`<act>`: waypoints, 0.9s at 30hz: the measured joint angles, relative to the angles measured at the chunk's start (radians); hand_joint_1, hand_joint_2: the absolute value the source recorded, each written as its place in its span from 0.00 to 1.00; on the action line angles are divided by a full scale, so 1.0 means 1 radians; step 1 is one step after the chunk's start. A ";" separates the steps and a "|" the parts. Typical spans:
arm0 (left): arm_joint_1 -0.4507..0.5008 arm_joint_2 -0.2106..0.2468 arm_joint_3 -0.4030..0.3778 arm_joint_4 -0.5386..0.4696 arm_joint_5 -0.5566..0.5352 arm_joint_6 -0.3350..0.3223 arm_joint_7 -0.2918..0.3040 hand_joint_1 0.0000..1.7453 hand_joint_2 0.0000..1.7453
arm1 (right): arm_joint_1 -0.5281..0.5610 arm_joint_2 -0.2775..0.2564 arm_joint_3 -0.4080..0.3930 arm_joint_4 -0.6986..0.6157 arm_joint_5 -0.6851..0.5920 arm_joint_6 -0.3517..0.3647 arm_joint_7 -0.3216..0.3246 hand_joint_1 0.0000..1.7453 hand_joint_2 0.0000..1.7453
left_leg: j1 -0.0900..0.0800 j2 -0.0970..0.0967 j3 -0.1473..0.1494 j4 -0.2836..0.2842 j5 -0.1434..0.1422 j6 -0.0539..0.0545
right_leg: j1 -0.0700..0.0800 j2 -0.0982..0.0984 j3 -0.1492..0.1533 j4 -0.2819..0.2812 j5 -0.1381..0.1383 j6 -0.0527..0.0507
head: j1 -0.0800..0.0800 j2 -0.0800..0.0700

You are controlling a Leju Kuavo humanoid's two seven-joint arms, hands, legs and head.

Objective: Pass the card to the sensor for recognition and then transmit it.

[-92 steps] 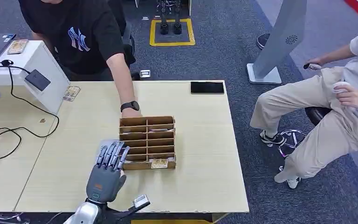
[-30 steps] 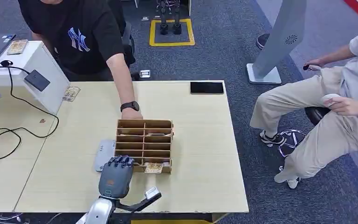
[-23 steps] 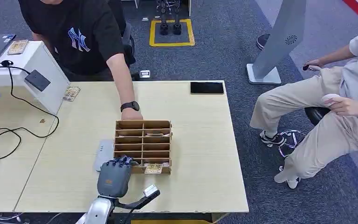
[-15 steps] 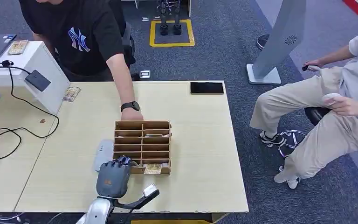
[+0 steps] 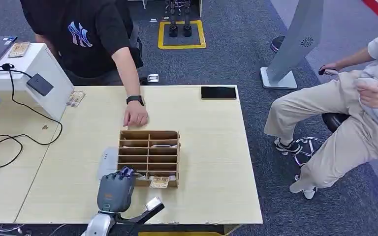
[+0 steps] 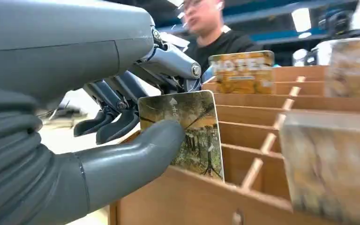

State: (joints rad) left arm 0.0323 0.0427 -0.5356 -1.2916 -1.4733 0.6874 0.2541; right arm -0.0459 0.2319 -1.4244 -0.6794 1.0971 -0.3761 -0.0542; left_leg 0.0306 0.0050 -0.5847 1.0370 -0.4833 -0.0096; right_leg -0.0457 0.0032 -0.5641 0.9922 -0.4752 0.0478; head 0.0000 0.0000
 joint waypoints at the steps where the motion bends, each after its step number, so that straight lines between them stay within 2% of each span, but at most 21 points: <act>1: 0.002 -0.002 0.004 -0.003 0.003 0.001 -0.003 1.00 1.00 | 0.000 0.000 0.002 0.002 0.000 -0.001 0.000 0.00 1.00 | 0.000 0.000 0.000 0.000 0.000 0.000 | 0.000 0.000 0.000 0.000 0.000 0.000 | 0.000 0.000; 4: 0.009 -0.004 0.010 -0.013 0.010 0.001 -0.008 1.00 1.00 | 0.000 -0.001 0.008 0.008 -0.002 -0.002 0.000 0.00 1.00 | 0.000 0.000 0.000 0.000 0.000 0.000 | 0.000 0.000 0.000 0.000 0.000 0.000 | 0.000 0.000; 5: 0.012 -0.006 0.013 -0.020 0.036 0.001 -0.034 1.00 1.00 | 0.000 -0.001 0.010 0.010 -0.002 -0.005 0.000 0.00 1.00 | 0.000 0.000 0.000 0.000 0.000 0.000 | 0.000 0.000 0.000 0.000 0.000 0.000 | 0.000 0.000; 8: 0.032 -0.041 0.059 -0.074 0.183 0.002 -0.183 1.00 1.00 | 0.000 -0.001 0.013 0.016 -0.002 -0.018 0.000 0.00 1.00 | 0.000 0.000 -0.001 0.000 0.000 0.000 | 0.000 -0.001 0.000 0.000 0.000 0.000 | 0.000 0.000; 10: 0.033 -0.068 0.085 -0.109 0.341 0.001 -0.281 1.00 1.00 | 0.000 -0.001 0.015 0.019 -0.001 -0.029 0.001 0.00 1.00 | 0.000 -0.001 -0.001 0.000 0.000 0.000 | 0.000 -0.001 0.000 0.000 0.000 0.000 | 0.000 0.000; 12: 0.025 -0.088 0.098 -0.152 0.475 -0.006 -0.330 1.00 1.00 | -0.001 -0.001 0.018 0.022 0.000 -0.035 0.001 0.00 1.00 | 0.000 -0.001 -0.001 0.000 0.000 0.000 | 0.000 -0.001 0.000 0.000 0.000 0.000 | 0.000 0.000; 16: 0.003 -0.110 0.109 -0.210 0.559 -0.013 -0.361 1.00 1.00 | 0.000 -0.001 0.019 0.027 0.003 -0.043 0.001 0.00 1.00 | 0.000 -0.001 0.000 0.000 0.000 0.000 | 0.000 -0.001 0.000 0.000 0.000 0.000 | 0.000 0.000; 27: -0.008 -0.121 0.116 -0.249 0.577 -0.020 -0.369 1.00 1.00 | 0.000 -0.001 0.026 0.033 0.003 -0.045 0.001 0.00 1.00 | 0.000 -0.001 -0.001 0.000 0.000 0.000 | 0.000 -0.001 0.000 0.000 0.000 0.000 | 0.000 0.000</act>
State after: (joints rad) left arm 0.0243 -0.0786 -0.4196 -1.5411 -0.8965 0.6676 -0.1144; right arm -0.0464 0.2308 -1.3981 -0.6462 1.1002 -0.4215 -0.0530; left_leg 0.0306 0.0044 -0.5853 1.0371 -0.4834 -0.0094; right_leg -0.0458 0.0025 -0.5643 0.9920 -0.4753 0.0478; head 0.0000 0.0000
